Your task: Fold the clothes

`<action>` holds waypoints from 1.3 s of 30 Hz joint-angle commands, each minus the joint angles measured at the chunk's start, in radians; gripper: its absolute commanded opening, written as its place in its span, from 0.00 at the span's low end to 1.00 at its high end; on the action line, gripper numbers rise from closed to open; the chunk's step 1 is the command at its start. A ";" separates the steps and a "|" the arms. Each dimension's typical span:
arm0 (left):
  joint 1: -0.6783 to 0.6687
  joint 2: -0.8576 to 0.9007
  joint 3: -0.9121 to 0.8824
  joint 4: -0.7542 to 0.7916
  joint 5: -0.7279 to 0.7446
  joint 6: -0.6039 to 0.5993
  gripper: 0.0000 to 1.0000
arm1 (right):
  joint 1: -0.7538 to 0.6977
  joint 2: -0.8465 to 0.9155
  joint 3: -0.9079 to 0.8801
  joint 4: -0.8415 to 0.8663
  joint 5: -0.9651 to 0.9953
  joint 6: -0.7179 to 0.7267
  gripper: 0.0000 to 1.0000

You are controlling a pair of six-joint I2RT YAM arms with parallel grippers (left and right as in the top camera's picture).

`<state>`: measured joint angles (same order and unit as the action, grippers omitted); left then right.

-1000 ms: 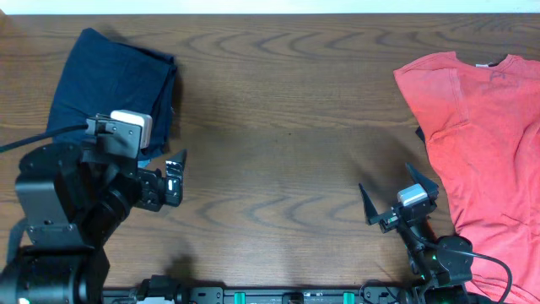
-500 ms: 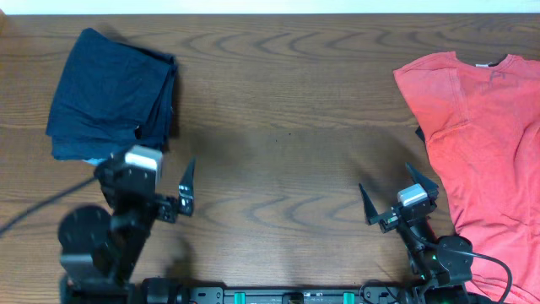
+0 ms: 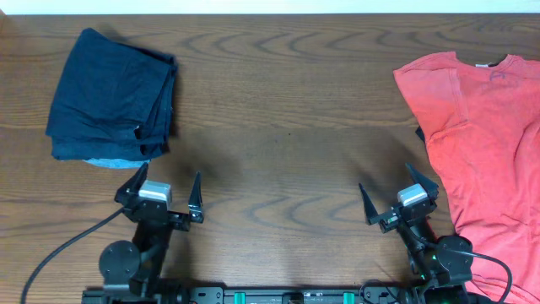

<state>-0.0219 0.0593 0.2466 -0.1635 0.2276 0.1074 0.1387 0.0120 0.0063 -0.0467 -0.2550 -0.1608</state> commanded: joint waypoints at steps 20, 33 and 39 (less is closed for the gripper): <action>-0.003 -0.058 -0.243 0.167 -0.031 -0.008 0.98 | -0.007 -0.005 -0.001 -0.004 -0.005 0.018 0.99; -0.003 -0.055 -0.243 0.163 -0.031 -0.008 0.98 | -0.007 -0.005 -0.001 -0.004 -0.005 0.018 0.99; -0.003 -0.055 -0.243 0.163 -0.031 -0.008 0.98 | -0.007 -0.005 -0.001 -0.004 -0.005 0.018 0.99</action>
<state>-0.0219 0.0101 0.0078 0.0189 0.2016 0.1047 0.1387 0.0120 0.0063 -0.0467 -0.2550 -0.1608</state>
